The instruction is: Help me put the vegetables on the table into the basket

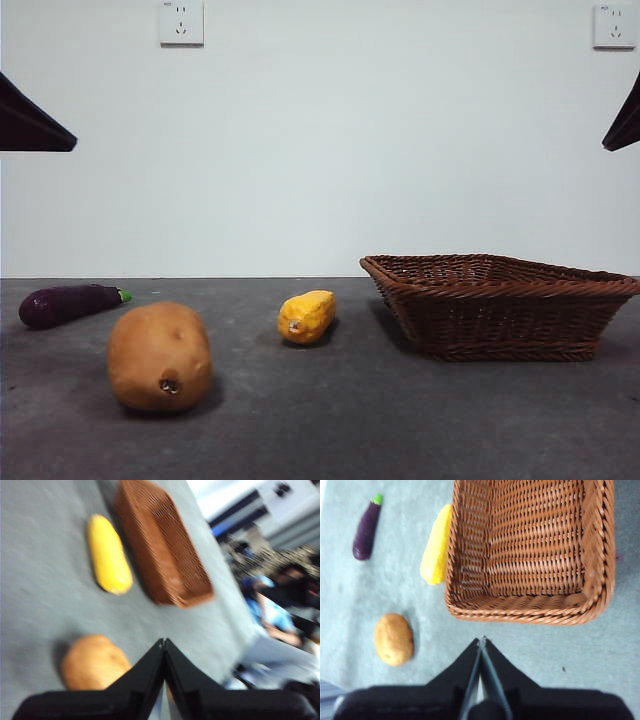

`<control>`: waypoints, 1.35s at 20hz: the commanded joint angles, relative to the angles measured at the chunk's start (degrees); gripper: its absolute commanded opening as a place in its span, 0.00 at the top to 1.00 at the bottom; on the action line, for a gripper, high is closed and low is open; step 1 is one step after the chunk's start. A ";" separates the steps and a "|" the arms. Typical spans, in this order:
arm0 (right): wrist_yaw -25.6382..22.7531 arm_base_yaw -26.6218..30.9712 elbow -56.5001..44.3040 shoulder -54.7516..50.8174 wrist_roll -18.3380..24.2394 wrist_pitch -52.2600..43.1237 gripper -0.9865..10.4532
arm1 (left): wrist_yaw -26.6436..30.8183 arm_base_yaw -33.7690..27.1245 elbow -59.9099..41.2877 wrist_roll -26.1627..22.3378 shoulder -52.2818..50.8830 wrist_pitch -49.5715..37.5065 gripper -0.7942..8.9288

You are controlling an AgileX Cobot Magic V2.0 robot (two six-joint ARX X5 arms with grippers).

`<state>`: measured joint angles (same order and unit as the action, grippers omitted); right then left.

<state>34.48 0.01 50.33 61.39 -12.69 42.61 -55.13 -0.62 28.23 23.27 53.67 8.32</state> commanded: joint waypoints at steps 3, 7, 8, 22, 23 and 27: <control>-2.21 -0.02 5.84 6.12 5.84 2.99 0.64 | -3.96 0.20 1.73 0.15 3.80 -0.17 0.92; -8.00 -0.02 12.39 13.20 8.46 5.55 0.42 | -4.00 0.79 1.97 0.13 5.42 0.39 0.92; -9.66 -0.02 14.05 15.10 9.18 6.38 0.41 | -3.98 0.90 1.97 0.09 5.51 0.63 0.92; -16.24 -0.07 34.34 44.04 11.91 8.46 0.42 | 1.31 1.49 1.97 -7.28 5.60 7.87 0.92; -16.24 -0.07 35.30 45.46 11.93 8.41 0.42 | 1.42 1.49 1.97 -8.04 5.60 8.50 0.92; -15.85 -0.07 36.52 49.37 11.91 5.77 0.42 | 1.33 1.49 1.97 -8.55 5.60 8.74 0.92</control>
<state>18.41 0.01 86.63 110.06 -1.45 48.27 -53.54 0.73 30.09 15.90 59.13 17.17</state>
